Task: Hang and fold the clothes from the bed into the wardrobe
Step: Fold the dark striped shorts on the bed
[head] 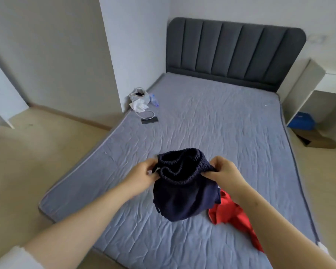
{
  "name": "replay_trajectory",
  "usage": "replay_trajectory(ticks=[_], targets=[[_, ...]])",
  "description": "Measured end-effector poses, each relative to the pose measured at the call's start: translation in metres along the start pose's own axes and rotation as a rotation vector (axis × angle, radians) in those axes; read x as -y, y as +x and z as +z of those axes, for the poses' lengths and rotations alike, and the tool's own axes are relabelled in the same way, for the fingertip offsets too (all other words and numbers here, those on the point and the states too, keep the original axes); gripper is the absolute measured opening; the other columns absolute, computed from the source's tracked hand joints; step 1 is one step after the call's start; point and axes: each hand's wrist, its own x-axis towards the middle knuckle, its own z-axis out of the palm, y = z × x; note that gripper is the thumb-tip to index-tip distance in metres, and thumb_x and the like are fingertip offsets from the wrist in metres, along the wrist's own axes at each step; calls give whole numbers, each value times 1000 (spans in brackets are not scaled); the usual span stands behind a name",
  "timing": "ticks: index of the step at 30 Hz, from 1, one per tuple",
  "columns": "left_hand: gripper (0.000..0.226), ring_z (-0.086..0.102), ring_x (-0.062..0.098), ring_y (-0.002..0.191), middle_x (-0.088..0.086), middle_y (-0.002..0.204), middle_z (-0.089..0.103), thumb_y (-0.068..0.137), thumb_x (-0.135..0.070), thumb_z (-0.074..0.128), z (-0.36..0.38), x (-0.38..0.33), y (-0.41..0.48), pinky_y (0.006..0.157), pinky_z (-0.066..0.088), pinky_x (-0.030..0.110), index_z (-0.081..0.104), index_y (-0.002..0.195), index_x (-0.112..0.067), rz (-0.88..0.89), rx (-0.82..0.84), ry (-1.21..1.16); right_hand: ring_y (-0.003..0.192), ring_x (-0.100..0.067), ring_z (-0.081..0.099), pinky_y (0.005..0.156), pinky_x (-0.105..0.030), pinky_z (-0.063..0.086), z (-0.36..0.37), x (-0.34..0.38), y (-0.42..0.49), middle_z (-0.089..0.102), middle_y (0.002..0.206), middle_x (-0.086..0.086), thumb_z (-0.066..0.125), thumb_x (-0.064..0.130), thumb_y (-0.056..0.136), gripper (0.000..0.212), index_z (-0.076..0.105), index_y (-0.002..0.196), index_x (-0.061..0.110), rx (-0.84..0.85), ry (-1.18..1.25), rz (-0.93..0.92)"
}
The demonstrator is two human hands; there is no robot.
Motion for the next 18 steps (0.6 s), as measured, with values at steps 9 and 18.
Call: replay_trajectory(ticks=[9,18], targets=[[27,53,20,80,12,94,61,96,-4,46,30,41,-4,74,41,32,57,103,-28,-185,136,-257,75,-9,65,68,-23,55,12,-44,-15,72,77,-2,69,2,79,10,69,85,10,391,47,192],[18,59,-9,60,-15,67,66,95,-15,50,29,64,56,56,43,6,57,90,-31,-255,93,-314,109,-30,61,99,-45,46,33,-65,39,66,108,-22,61,5,87,16,65,102,1,232,149,331]])
